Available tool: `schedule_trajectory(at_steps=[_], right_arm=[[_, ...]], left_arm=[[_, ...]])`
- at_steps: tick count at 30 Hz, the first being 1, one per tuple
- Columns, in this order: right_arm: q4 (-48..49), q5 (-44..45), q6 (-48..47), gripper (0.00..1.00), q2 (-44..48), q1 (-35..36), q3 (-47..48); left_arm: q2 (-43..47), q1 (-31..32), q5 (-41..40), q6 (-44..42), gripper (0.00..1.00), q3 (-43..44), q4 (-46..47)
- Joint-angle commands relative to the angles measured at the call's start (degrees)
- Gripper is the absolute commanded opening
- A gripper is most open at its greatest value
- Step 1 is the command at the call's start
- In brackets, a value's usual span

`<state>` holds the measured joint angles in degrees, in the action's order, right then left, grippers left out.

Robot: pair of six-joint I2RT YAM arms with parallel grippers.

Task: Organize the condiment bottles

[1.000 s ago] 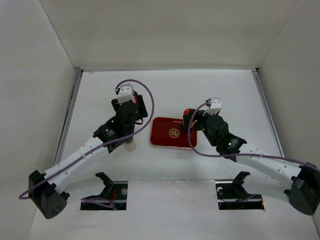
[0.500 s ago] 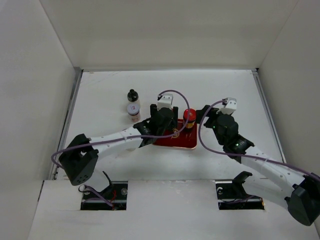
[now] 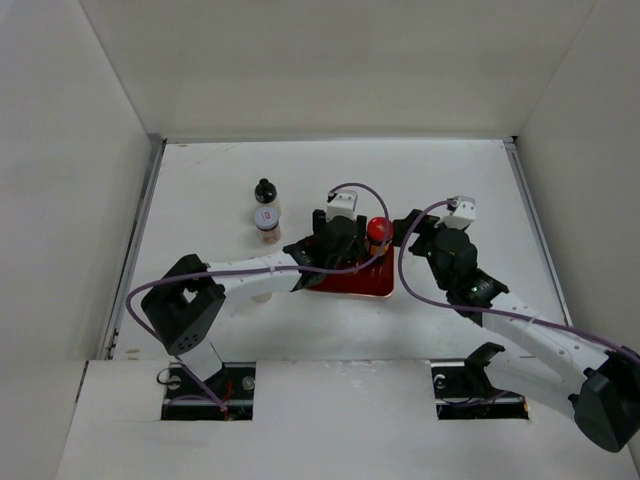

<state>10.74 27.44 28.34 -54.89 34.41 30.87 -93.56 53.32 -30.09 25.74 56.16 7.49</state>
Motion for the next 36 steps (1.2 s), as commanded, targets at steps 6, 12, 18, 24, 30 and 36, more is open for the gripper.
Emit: schedule_trajectory(at_steps=[6,12,18,24,30,36], right_arm=[[2.4,-0.3,0.5,1.00,-0.2,-0.2,0.1],[2.4,-0.3,0.5,1.00,0.1,-0.2,0.2],[2.3,-0.3,0.1,0.78,0.3,0.1,0.2],[0.5,0.2,-0.3,0.40,0.3,1.4,1.3],[0.6,-0.2,-0.3,0.93,0.2,1.6,1.4],[0.4,-0.6,-0.6,1.00,-1.0,2.4,1.9]], left_arm=[[4.3,0.9,-3.9,-0.1,0.76,3.4,7.9],[13.0,0.4,-5.4,-0.2,0.82,-0.7,6.5],[27.5,0.1,-9.6,0.3,0.73,-5.2,-5.3],[42.0,-3.1,-15.6,11.4,0.66,-6.3,-36.0],[44.6,-11.4,-6.9,17.6,0.79,-7.9,-52.1],[44.6,-14.2,0.7,17.7,0.82,-12.6,-48.6]])
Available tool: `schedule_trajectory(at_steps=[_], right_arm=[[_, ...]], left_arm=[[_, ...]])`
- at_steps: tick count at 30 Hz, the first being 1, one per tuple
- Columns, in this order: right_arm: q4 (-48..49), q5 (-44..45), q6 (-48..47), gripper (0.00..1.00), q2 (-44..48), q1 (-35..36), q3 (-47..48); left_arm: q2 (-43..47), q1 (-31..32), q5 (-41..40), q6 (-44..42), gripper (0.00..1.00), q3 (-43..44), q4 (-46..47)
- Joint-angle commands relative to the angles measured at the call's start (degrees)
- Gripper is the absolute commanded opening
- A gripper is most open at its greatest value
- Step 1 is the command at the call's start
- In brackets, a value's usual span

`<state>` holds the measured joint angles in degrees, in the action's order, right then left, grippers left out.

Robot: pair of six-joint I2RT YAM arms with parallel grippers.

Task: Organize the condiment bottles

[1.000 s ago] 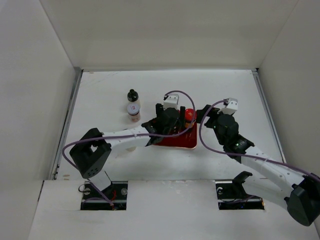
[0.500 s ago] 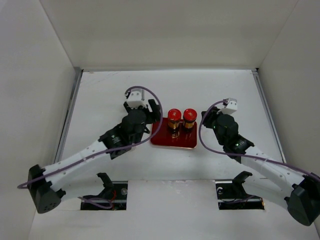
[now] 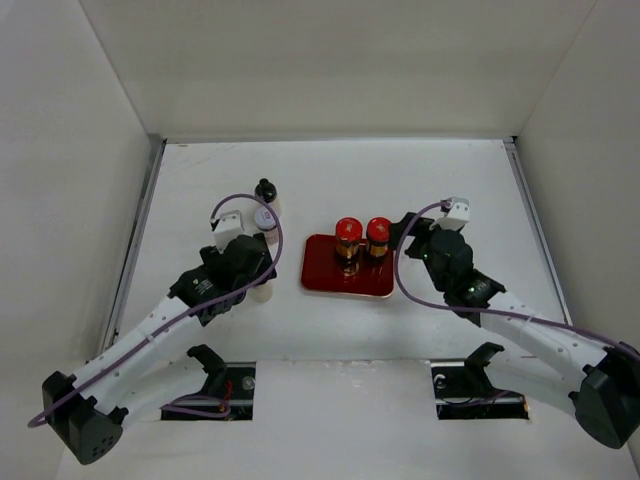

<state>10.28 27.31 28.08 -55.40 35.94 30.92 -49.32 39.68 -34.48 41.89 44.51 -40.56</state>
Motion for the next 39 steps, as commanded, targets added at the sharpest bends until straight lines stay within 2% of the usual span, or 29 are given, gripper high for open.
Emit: schedule_trajectory(at_steps=[1,8,13,16,23,33,39], right_arm=[[0.9,-0.5,-0.3,1.00,-0.8,1.0,2.0],[0.9,-0.5,-0.7,1.00,-1.4,1.6,2.3],[1.1,-0.5,-0.9,1.00,-1.4,1.6,2.2],[1.1,-0.5,-0.9,1.00,-1.1,1.5,2.1],[1.3,-0.5,-1.0,1.00,-1.2,1.5,2.0],[1.7,-0.5,-1.0,1.00,-1.1,1.5,1.8],[2.0,-0.8,-1.3,1.00,-1.3,1.5,1.7]], left_arm=[[-0.2,-0.5,5.6,1.5,0.82,-1.3,-0.1],[-3.9,-0.4,5.7,1.1,0.78,-3.6,4.2],[-6.2,0.0,5.0,0.3,0.54,-2.6,6.3],[-7.2,1.6,2.1,-1.0,0.43,0.4,5.3],[-12.5,9.0,-5.7,-7.3,0.41,11.2,9.6],[-25.8,9.9,1.8,-11.4,0.41,14.7,29.5],[-30.4,9.2,4.5,-11.7,0.41,15.3,35.7]])
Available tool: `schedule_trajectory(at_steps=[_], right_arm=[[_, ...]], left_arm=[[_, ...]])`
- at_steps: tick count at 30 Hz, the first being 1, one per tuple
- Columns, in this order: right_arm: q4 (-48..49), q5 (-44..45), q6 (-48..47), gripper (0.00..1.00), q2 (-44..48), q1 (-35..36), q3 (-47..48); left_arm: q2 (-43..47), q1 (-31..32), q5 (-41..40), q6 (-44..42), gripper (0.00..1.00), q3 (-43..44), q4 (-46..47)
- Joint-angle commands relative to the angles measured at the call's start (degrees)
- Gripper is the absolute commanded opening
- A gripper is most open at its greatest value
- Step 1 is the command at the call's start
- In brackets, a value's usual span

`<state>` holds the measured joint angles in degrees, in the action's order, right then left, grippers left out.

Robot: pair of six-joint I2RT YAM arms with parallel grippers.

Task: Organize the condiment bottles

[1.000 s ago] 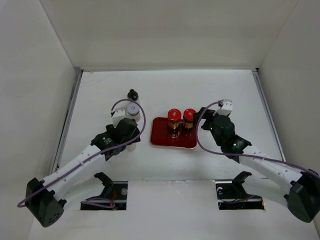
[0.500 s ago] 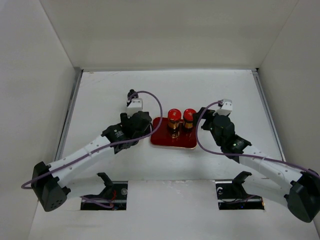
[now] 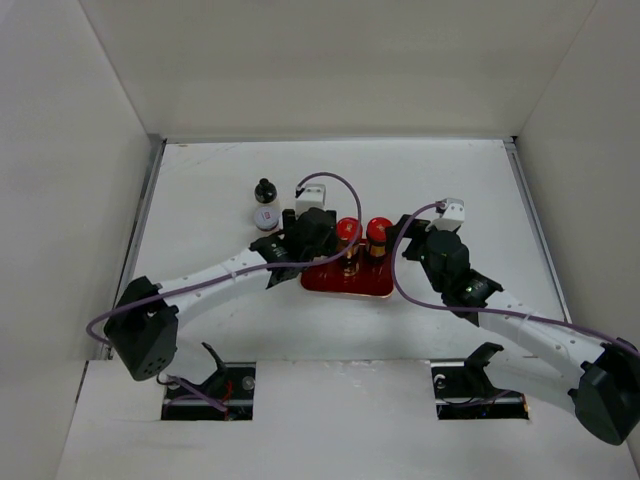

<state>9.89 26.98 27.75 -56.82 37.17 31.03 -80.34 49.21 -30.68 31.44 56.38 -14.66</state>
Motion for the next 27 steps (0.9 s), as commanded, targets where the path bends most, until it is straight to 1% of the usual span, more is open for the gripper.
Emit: schedule_trajectory(at_steps=[1,6,8,11,13,14,17,20,24,27], right_arm=[[2.7,-0.4,-1.0,1.00,0.1,0.2,1.5],[2.8,-0.4,-1.0,1.00,0.1,0.2,1.4],[2.8,-0.4,-1.1,1.00,0.2,0.2,1.4],[2.8,-0.4,-1.1,1.00,0.3,0.2,1.3],[2.8,-0.4,-1.1,1.00,0.3,0.2,1.3],[2.8,-0.4,-1.1,1.00,0.2,0.2,1.3],[2.8,-0.4,-1.1,1.00,0.2,0.2,1.4],[2.8,-0.4,-1.2,1.00,0.3,0.2,1.4],[2.9,-0.4,-1.2,1.00,0.3,0.3,1.3],[3.1,-0.4,-1.2,1.00,0.4,0.4,1.2]], left_arm=[[-0.2,-0.2,0.9,-1.4,0.42,3.5,10.4],[-3.4,-0.5,0.5,-2.3,0.42,2.9,12.4],[-4.3,-0.8,0.4,-2.3,0.45,2.1,13.2],[-5.3,-1.0,-0.2,-2.1,0.53,1.5,13.7],[-5.4,-0.9,-0.9,-2.1,0.63,1.4,13.7],[-5.2,-0.8,-1.2,-2.1,0.65,1.4,13.6],[-3.2,-0.4,-2.5,-2.3,0.73,0.8,13.3],[1.0,-0.5,-4.4,-2.4,0.78,-1.1,13.1],[7.9,-2.8,-6.7,-2.2,0.80,-4.3,12.5],[10.7,-7.0,-6.9,-1.3,0.79,-5.8,10.5]])
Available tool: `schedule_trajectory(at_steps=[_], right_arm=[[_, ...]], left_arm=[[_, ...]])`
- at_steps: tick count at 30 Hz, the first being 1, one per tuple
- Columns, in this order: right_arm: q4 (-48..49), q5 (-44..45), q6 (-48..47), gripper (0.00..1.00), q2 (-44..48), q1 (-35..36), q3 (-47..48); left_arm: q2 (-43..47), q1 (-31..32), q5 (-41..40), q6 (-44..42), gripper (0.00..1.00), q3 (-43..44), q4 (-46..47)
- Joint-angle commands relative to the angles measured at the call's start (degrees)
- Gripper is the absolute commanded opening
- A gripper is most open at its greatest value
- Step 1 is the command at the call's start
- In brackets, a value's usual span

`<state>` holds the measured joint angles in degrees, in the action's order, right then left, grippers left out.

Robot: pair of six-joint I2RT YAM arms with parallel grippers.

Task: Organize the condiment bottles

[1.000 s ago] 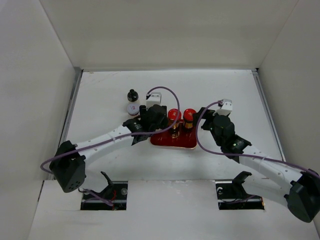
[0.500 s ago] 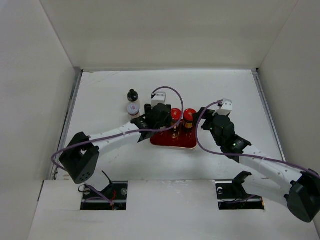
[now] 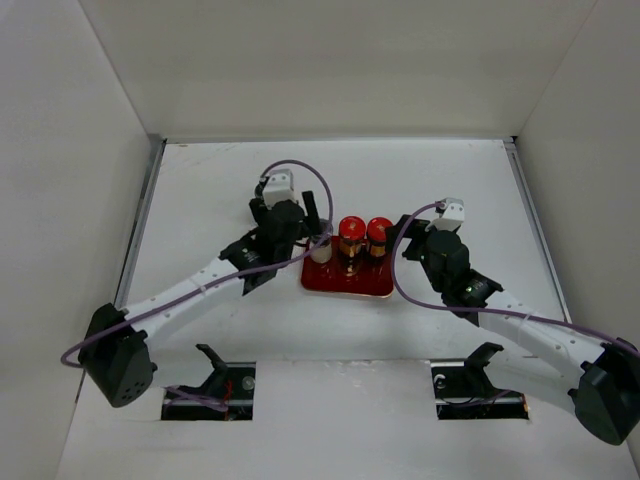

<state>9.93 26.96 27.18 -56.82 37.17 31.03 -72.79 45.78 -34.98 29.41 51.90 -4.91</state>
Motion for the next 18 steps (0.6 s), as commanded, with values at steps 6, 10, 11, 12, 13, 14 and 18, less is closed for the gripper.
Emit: schedule_trajectory(at_steps=[6,10,11,12,13,14,18], right_arm=[[3.5,-1.0,-0.7,0.58,0.7,0.5,1.1],[3.4,-1.1,-0.7,0.64,0.9,0.5,1.1],[3.5,-1.1,-0.7,0.73,1.1,0.5,1.0],[3.5,-1.1,-0.7,0.82,1.4,0.5,0.9],[3.5,-1.1,-0.7,0.88,1.5,0.5,0.9],[3.5,-1.1,-0.7,0.91,1.7,0.5,0.8],[3.5,-1.1,-0.7,0.94,1.8,0.5,0.8]], left_arm=[[-0.8,-14.0,2.0,2.2,0.78,0.3,-2.7],[-6.4,-16.8,3.6,1.7,0.78,2.3,-2.1],[-8.0,-17.5,3.9,1.6,0.78,3.0,-2.2],[-9.3,-17.9,4.3,1.6,0.78,3.7,-2.4],[-10.5,-18.0,4.6,1.4,0.78,4.2,-2.2],[-11.6,-18.3,4.7,1.4,0.77,4.4,-2.0],[-14.1,-18.8,4.0,1.5,0.73,4.9,-0.7]])
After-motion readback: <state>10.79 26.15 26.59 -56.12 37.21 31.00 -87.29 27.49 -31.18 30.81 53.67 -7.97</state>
